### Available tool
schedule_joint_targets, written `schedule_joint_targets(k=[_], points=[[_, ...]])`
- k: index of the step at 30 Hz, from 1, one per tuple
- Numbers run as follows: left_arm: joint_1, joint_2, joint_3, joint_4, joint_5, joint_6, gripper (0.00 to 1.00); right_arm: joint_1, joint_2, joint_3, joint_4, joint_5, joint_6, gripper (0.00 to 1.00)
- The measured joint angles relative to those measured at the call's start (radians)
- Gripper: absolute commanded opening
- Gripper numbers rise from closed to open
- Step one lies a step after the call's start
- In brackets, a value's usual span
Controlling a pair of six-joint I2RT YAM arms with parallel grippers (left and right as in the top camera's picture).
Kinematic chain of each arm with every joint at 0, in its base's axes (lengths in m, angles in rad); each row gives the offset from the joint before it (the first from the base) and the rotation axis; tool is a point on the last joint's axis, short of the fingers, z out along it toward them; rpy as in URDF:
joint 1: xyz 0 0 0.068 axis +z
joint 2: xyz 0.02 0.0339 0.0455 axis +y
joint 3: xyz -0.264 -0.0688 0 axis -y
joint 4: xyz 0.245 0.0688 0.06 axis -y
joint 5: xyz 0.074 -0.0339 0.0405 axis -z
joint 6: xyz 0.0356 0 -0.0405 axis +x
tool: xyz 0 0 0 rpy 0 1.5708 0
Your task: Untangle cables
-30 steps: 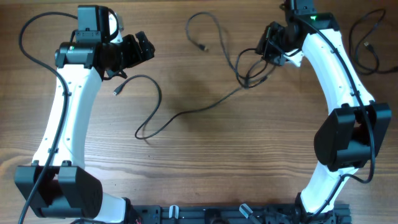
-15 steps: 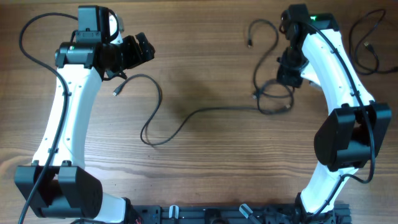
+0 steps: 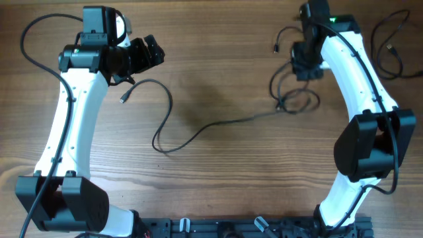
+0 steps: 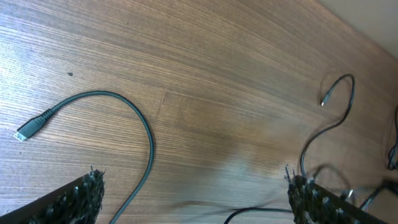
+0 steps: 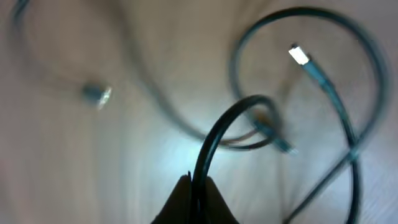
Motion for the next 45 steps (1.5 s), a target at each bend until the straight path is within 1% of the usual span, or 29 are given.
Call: schedule_joint_targets(k=[1, 2, 6, 8, 13, 18, 21, 25, 28, 31, 35, 40, 43, 45], points=[[0.000, 0.000, 0.000, 0.000, 0.000, 0.000, 0.97, 0.000, 0.000, 0.000, 0.035, -0.038, -0.085, 0.70], [0.000, 0.000, 0.000, 0.000, 0.000, 0.000, 0.98, 0.002, 0.000, 0.000, 0.050, -0.062, -0.154, 1.00], [0.000, 0.001, 0.000, 0.000, 0.000, 0.000, 0.98, 0.004, 0.000, 0.000, 0.090, -0.127, -0.562, 1.00], [0.000, 0.001, 0.000, 0.001, 0.000, 0.000, 0.98, 0.003, 0.000, 0.000, 0.081, -0.139, -0.720, 1.00], [0.000, 0.002, 0.000, 0.001, 0.000, 0.000, 0.98, -0.019, 0.000, 0.000, 0.002, -0.128, -0.937, 1.00], [0.000, 0.002, 0.000, 0.002, 0.000, 0.000, 0.98, -0.061, 0.000, 0.005, -0.100, -0.118, -1.007, 1.00], [0.000, 0.002, 0.000, 0.004, 0.000, 0.000, 0.98, -0.079, 0.000, 0.042, -0.166, -0.121, -1.072, 1.00], [0.000, 0.002, 0.000, 0.006, 0.000, 0.000, 0.98, -0.066, 0.000, 0.103, -0.266, -0.130, -1.131, 0.99], [0.000, 0.002, 0.000, 0.008, 0.000, 0.000, 0.98, -0.038, 0.000, 0.104, -0.327, -0.128, -1.149, 0.99], [0.000, 0.002, 0.000, 0.008, 0.000, 0.000, 0.98, -0.009, 0.000, 0.098, -0.359, -0.077, -1.147, 0.99], [0.000, 0.002, 0.000, 0.008, 0.000, 0.000, 0.98, 0.004, 0.000, 0.094, -0.388, -0.044, -1.122, 0.92], [0.000, 0.002, 0.000, 0.008, 0.000, 0.000, 0.98, 0.022, 0.000, 0.091, -0.386, -0.054, -1.143, 0.85], [0.000, 0.002, 0.000, 0.008, 0.000, 0.000, 0.98, 0.069, 0.000, 0.067, -0.375, -0.054, -1.155, 0.85], [0.000, 0.002, 0.000, 0.008, 0.000, 0.000, 0.98, 0.111, 0.000, 0.017, -0.353, -0.051, -1.155, 0.84]])
